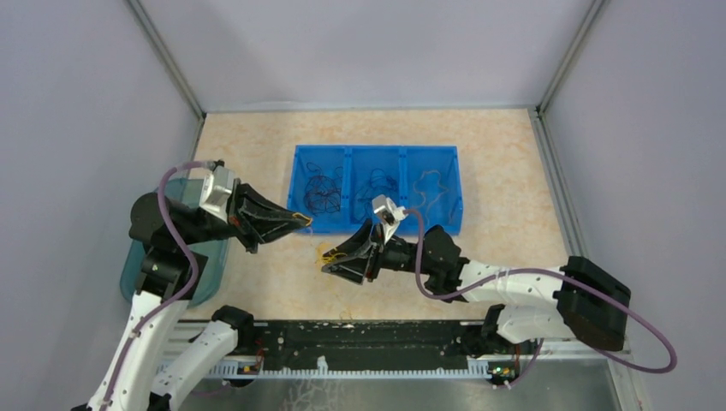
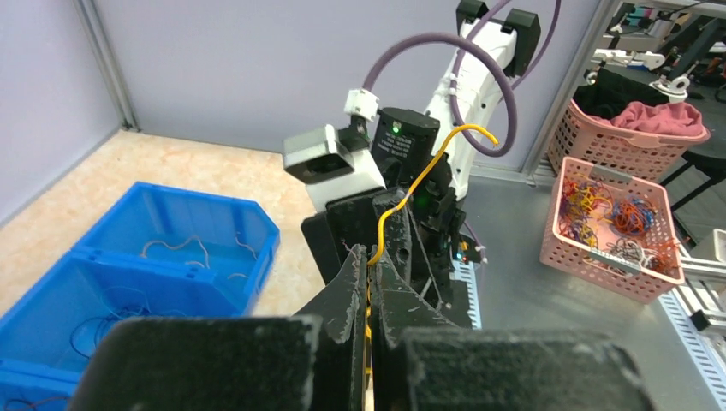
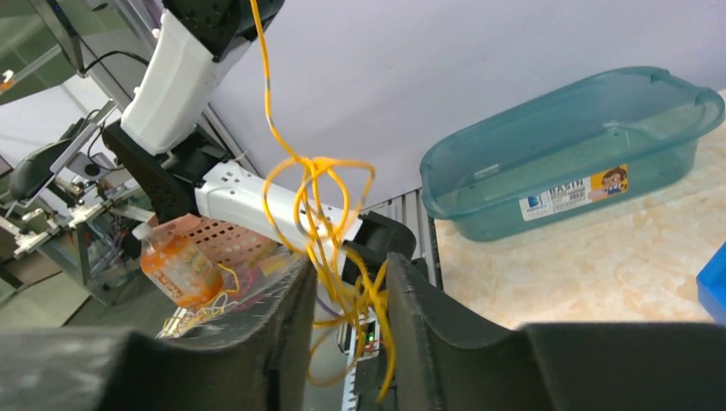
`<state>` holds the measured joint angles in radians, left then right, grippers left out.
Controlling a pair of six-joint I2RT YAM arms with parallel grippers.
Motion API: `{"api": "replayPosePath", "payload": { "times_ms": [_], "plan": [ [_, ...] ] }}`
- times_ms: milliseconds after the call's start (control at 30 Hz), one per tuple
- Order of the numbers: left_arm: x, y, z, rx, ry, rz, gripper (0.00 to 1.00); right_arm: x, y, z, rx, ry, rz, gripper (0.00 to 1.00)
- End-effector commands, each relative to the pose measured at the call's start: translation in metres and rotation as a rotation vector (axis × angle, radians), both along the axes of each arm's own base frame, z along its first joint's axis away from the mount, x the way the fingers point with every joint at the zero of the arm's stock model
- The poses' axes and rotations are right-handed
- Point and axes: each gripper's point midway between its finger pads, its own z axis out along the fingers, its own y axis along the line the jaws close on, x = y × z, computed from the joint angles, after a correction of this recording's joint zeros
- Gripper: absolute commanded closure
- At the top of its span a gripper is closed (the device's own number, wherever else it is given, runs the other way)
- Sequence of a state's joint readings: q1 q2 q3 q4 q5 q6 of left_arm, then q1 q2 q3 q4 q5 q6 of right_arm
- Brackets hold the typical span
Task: Untangle the cables
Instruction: Untie the cable.
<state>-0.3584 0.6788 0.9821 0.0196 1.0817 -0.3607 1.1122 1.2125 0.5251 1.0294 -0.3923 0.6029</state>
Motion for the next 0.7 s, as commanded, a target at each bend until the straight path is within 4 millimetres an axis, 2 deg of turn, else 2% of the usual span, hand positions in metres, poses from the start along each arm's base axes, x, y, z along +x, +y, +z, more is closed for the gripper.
{"api": "replayPosePath", "payload": {
  "times_ms": [0, 133, 233, 367, 433, 500, 667],
  "plan": [
    [0.003, 0.003, 0.027, -0.02, -0.117, 0.048, 1.0, -0.004, -0.007, -0.005, -0.028, -0.016, -0.008, 0.58],
    [0.006, 0.002, 0.036, -0.014, -0.145, 0.049, 1.0, 0.003, -0.014, -0.002, -0.057, -0.068, -0.073, 0.33],
    [0.004, 0.001, 0.03, -0.009, -0.122, 0.028, 0.99, 0.015, -0.023, 0.035, -0.024, -0.154, -0.171, 0.2],
    [0.002, 0.001, 0.028, -0.006, -0.122, 0.019, 1.0, 0.024, -0.031, 0.083, 0.016, -0.28, -0.255, 0.12],
    [0.001, 0.001, 0.03, -0.006, -0.123, 0.014, 0.99, 0.028, -0.029, 0.099, 0.022, -0.329, -0.274, 0.08],
    [0.002, 0.001, 0.031, -0.008, -0.122, 0.012, 0.99, 0.029, -0.022, 0.108, 0.023, -0.376, -0.268, 0.01],
    [0.002, 0.0, 0.032, -0.011, -0.113, 0.01, 0.99, 0.023, -0.005, 0.128, 0.109, -0.436, -0.215, 0.01]
  ]
}}
